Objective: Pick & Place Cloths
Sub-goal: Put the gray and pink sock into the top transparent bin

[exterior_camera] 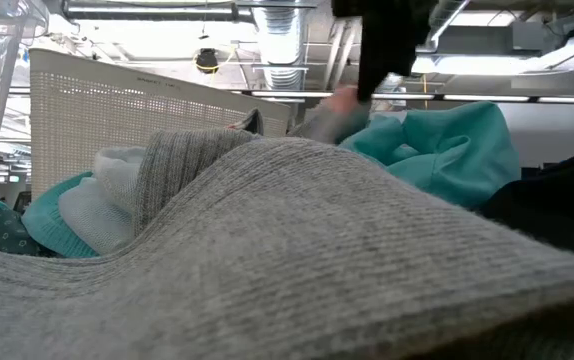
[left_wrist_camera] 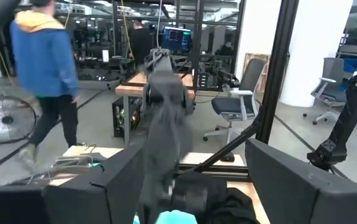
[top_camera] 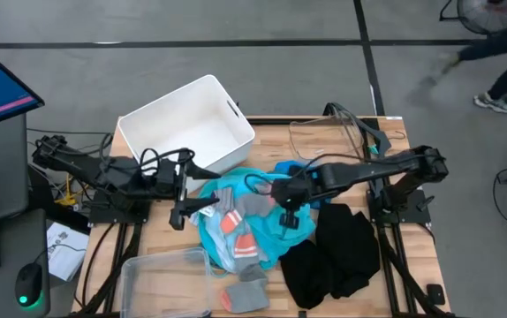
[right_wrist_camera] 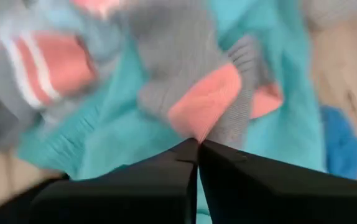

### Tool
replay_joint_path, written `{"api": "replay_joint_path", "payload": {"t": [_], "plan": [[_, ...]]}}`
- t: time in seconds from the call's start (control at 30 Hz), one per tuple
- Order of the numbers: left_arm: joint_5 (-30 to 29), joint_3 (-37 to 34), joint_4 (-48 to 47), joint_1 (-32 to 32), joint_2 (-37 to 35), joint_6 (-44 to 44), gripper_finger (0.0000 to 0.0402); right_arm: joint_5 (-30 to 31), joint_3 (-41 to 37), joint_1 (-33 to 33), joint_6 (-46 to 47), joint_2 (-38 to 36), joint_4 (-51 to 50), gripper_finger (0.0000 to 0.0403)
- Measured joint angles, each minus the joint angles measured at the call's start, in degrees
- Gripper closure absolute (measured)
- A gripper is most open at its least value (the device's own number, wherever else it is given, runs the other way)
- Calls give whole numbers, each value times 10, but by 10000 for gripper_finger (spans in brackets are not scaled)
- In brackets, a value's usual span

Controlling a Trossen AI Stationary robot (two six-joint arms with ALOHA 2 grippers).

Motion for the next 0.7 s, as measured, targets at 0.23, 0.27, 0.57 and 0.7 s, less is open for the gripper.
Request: {"api": "replay_joint_path", "payload": {"t": [0.23,0.27,0.57,0.7], "plan": [[15,-6,-38,0,0,-22,143,140,74,15,37,-75,-8,401],[15,-13,-38,1,0,-22,143,155,89,15,45,-84,-15,401],[-4,-92,-12,38,0,-84,155,320,171,-32,65,-142,-40,402],[6,-117,82,47,1,-75,155,362,189,-81,64,-159,-43,402]]}}
